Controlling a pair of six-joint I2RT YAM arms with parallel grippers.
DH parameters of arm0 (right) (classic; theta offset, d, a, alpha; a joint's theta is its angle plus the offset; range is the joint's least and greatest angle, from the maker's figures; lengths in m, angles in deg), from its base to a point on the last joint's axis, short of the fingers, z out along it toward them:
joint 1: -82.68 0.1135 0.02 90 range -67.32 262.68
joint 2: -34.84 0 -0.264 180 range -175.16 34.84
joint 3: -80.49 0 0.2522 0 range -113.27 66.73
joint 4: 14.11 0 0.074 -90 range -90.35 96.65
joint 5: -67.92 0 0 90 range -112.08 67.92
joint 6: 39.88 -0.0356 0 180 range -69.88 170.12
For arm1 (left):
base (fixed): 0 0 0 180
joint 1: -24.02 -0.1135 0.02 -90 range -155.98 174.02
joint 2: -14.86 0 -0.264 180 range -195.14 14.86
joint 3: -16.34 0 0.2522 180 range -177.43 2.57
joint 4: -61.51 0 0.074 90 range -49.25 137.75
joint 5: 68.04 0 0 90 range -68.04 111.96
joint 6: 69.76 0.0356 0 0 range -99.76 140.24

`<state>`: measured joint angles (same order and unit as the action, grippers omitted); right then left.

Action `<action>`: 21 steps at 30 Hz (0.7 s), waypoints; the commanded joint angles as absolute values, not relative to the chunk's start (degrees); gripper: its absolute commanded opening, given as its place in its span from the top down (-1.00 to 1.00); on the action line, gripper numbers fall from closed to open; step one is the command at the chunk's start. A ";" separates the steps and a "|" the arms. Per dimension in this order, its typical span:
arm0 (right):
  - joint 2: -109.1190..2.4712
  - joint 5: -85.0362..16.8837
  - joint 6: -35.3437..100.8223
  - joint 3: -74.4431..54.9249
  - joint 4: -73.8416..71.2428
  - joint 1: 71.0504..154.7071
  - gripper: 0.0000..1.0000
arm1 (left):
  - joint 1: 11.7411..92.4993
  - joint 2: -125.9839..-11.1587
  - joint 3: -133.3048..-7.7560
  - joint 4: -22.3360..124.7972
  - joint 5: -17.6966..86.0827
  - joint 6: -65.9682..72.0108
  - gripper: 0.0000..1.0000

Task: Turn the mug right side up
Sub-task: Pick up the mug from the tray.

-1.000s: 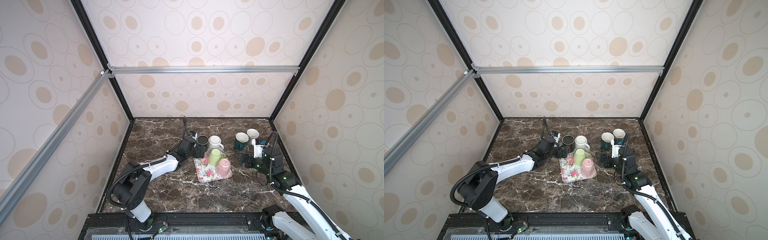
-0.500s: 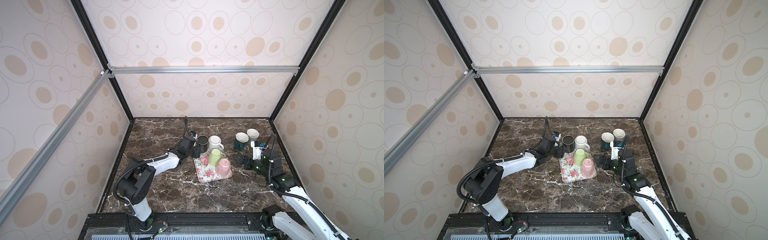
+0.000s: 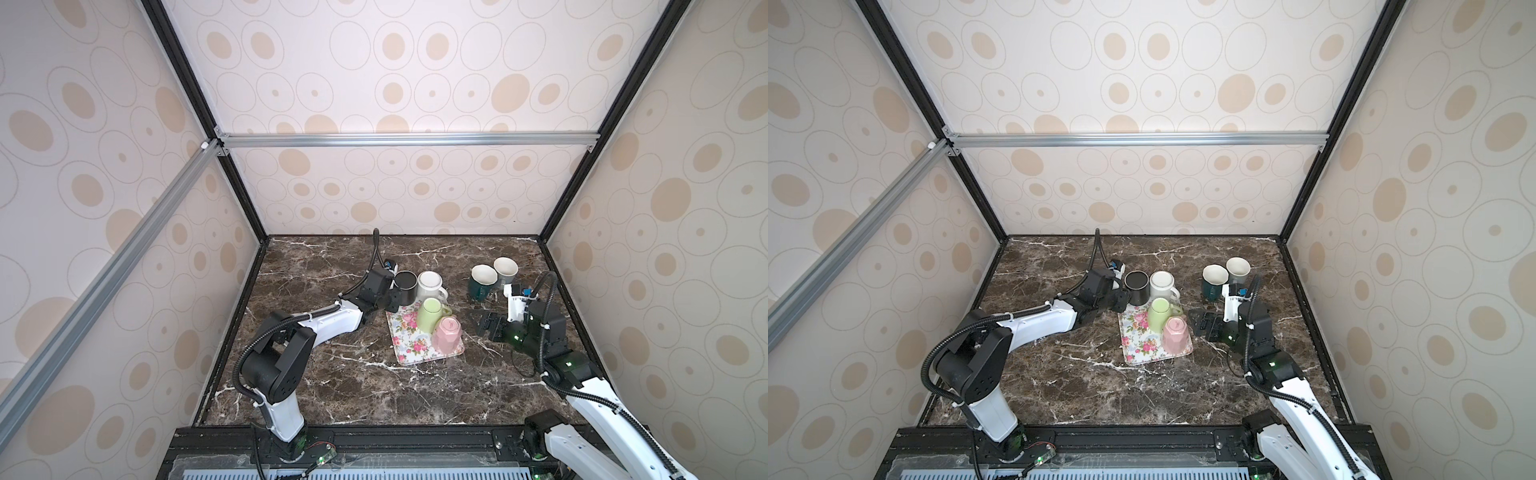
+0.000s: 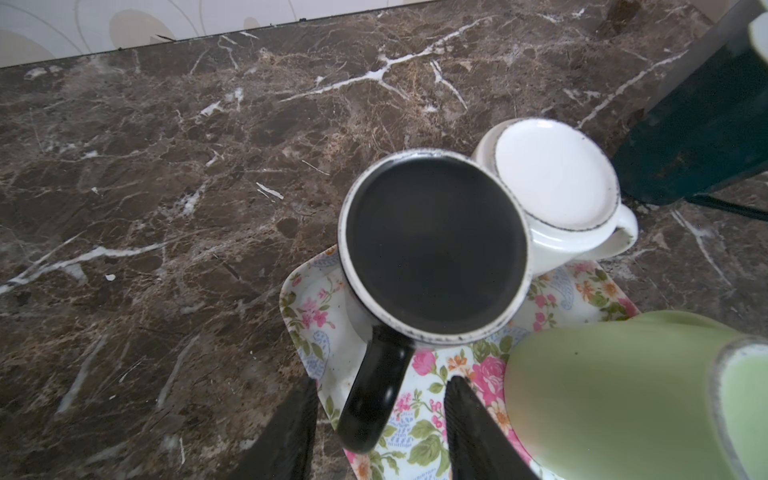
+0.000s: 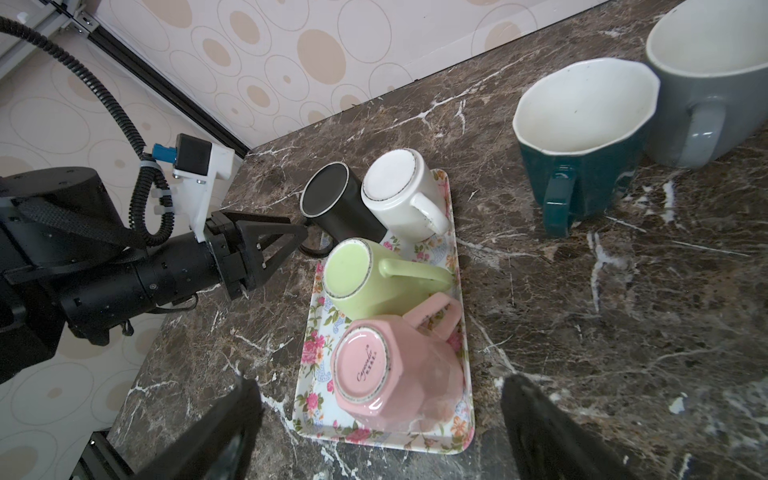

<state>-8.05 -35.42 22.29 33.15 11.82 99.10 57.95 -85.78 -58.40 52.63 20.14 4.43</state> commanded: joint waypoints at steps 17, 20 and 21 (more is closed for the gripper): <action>-4.93 -33.33 23.49 32.67 16.31 99.05 -0.86 | 58.10 -90.34 -65.35 47.84 18.03 8.22 0.18; -5.30 -33.24 23.46 32.81 16.19 99.01 -0.86 | 58.39 -90.47 -65.84 47.47 17.40 8.53 0.20; -5.41 -33.32 23.53 32.80 16.17 99.05 -0.86 | 58.40 -90.65 -66.02 47.23 17.31 8.68 0.20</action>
<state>-5.54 -33.85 22.99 33.19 15.53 99.10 58.17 -90.00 -63.07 48.37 18.65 6.79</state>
